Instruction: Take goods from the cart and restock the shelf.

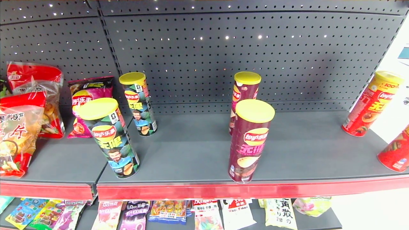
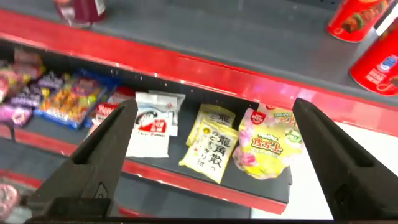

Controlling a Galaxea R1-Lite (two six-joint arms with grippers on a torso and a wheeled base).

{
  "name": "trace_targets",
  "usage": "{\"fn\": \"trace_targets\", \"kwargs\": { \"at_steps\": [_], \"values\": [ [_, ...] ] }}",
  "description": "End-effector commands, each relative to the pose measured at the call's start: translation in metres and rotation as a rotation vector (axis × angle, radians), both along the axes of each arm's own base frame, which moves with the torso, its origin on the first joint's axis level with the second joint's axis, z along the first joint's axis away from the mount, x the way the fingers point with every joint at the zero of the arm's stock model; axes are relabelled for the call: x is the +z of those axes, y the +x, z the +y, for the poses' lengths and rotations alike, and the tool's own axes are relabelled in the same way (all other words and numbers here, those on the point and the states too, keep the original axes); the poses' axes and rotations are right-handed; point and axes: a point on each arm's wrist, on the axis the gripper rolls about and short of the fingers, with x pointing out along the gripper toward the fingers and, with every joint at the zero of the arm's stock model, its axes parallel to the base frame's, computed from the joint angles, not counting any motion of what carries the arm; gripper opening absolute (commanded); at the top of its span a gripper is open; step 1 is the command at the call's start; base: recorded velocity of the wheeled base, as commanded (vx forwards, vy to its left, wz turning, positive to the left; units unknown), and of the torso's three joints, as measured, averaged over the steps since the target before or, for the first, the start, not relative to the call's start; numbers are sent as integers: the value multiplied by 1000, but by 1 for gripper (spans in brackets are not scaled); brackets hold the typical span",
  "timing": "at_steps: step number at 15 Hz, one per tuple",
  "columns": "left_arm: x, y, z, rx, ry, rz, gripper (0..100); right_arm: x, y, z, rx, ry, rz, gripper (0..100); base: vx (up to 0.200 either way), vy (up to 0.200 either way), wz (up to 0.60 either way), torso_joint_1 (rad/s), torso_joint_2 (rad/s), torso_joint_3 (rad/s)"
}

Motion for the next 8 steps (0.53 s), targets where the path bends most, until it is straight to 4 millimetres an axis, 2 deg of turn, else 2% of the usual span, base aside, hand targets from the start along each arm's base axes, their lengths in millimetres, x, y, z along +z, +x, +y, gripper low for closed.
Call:
{"fn": "trace_targets", "kwargs": {
  "at_steps": [1, 7, 8],
  "values": [
    [0, 0, 0, 1, 0, 0, 100, -1, -1, 0, -14, 14, -7, 100, 0, 0, 0, 0, 0, 0],
    [0, 0, 0, 1, 0, 0, 100, 0, -1, 0, -8, 55, 6, 100, 0, 0, 0, 0, 0, 0],
    [0, 0, 0, 1, 0, 0, 100, 5, -1, 0, 22, 52, -6, 100, 0, 0, 0, 0, 0, 0]
  ]
}}
